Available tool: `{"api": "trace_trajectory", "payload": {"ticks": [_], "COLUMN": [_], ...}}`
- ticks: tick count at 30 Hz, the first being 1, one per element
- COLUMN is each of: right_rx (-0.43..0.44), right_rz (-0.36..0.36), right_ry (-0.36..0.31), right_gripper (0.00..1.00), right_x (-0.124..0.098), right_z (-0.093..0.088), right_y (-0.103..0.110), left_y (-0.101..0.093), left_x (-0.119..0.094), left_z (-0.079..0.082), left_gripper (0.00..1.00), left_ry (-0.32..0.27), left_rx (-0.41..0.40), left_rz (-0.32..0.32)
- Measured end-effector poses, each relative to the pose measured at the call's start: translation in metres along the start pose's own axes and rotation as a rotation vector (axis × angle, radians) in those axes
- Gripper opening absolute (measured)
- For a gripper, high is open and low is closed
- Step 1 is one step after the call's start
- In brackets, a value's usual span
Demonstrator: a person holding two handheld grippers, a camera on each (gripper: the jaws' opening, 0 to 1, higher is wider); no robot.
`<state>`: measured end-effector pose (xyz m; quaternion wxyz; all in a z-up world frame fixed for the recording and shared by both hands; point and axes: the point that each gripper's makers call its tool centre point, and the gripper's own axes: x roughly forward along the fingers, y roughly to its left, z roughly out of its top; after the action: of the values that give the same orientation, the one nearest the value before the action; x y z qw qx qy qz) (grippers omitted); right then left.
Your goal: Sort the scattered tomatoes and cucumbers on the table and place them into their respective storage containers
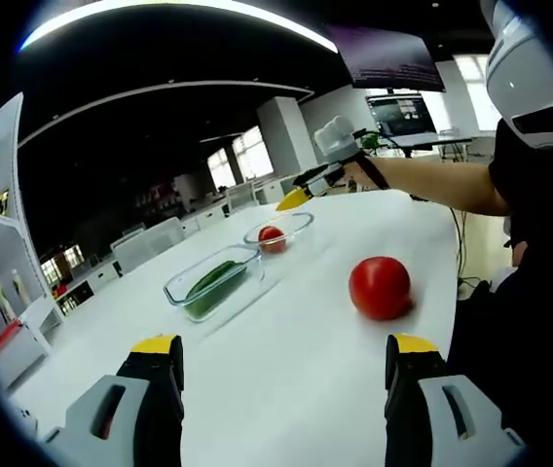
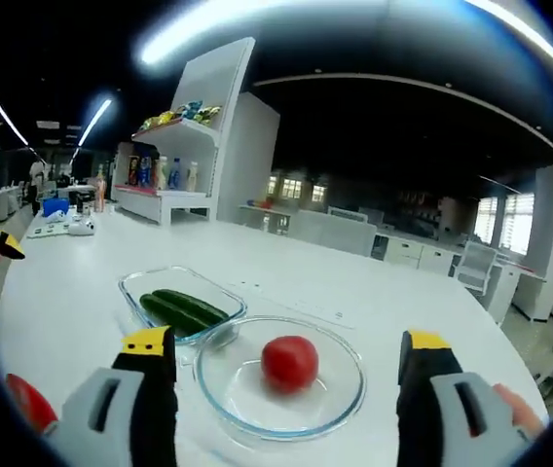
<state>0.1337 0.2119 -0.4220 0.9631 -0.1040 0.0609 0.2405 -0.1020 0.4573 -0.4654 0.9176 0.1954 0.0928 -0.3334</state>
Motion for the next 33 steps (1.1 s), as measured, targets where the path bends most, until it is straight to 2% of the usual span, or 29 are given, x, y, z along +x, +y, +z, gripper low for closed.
{"api": "trace_trajectory", "payload": {"ticks": [4,11,14,25,33], "right_rx": [0.004,0.041,0.043,0.052,0.095], "right_rz": [0.029,0.109,0.122,0.153,0.144], "right_ry": [-0.026,-0.048,-0.068,-0.049,-0.082], "right_gripper": [0.97,0.97,0.97,0.97,0.97], "right_x": [-0.016,-0.040,-0.053,-0.097,-0.134], "right_z": [0.007,0.016,0.018,0.000,-0.006], "right_y": [0.011,0.031,0.035,0.036,0.032], "left_y": [-0.001,0.001,0.001,0.001,0.001], "left_x": [-0.001,-0.004,-0.005,-0.003,0.000], "left_z": [0.001,-0.001,0.000,0.000,0.004], "left_gripper": [0.85,0.85,0.85,0.85,0.85], "left_ry": [0.000,0.006,0.004,0.009,0.001], "left_rx": [0.002,0.002,0.004,0.006,0.014], "left_rz": [0.002,0.011,0.013,0.010,0.000]}}
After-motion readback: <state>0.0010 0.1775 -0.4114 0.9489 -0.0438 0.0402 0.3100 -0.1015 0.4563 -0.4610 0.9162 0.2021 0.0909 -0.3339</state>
